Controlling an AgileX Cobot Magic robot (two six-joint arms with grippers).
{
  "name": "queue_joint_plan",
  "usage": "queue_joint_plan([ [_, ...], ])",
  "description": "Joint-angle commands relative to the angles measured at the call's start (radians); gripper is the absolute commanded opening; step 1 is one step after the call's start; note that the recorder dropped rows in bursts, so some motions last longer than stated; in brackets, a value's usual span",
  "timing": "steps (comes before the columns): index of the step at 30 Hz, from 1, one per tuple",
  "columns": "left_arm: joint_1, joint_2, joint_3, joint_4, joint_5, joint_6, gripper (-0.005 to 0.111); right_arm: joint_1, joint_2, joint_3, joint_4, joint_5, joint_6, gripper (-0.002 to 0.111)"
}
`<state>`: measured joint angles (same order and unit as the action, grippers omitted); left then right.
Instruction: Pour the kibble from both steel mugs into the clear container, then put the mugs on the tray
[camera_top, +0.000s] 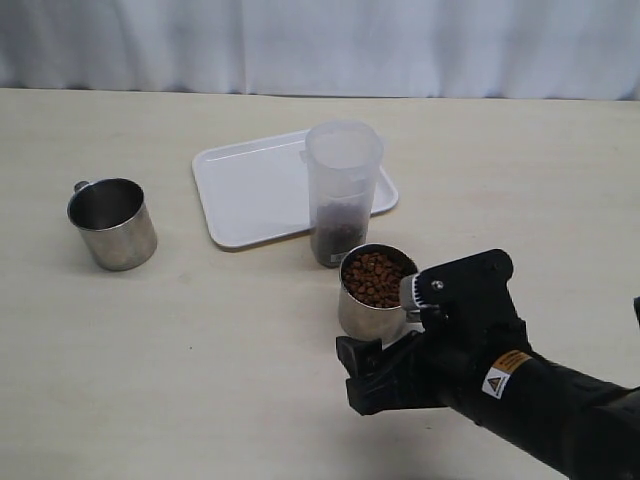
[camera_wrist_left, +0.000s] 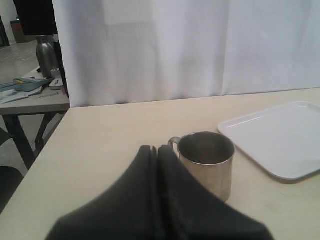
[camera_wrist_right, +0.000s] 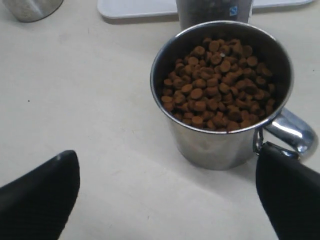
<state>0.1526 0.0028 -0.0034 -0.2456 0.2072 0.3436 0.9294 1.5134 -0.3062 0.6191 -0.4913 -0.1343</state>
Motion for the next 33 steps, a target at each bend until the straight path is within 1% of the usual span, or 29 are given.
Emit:
queue_joint_plan([
  [1, -0.002, -0.003, 0.003, 0.0, -0.004, 0.0, 0.0, 0.001, 0.01, -0.006, -0.005, -0.027, -0.012, 0.069],
  [12, -0.002, -0.003, 0.003, 0.0, -0.004, 0.0, 0.0, 0.001, 0.01, -0.007, -0.003, -0.025, -0.023, 0.069],
  [19, -0.002, -0.003, 0.003, 0.0, -0.004, 0.0, 0.0, 0.001, 0.01, -0.007, 0.031, -0.01, -0.079, 0.069],
  [33, -0.002, -0.003, 0.003, 0.0, -0.004, 0.0, 0.0, 0.001, 0.01, -0.007, 0.031, -0.025, -0.105, 0.069],
])
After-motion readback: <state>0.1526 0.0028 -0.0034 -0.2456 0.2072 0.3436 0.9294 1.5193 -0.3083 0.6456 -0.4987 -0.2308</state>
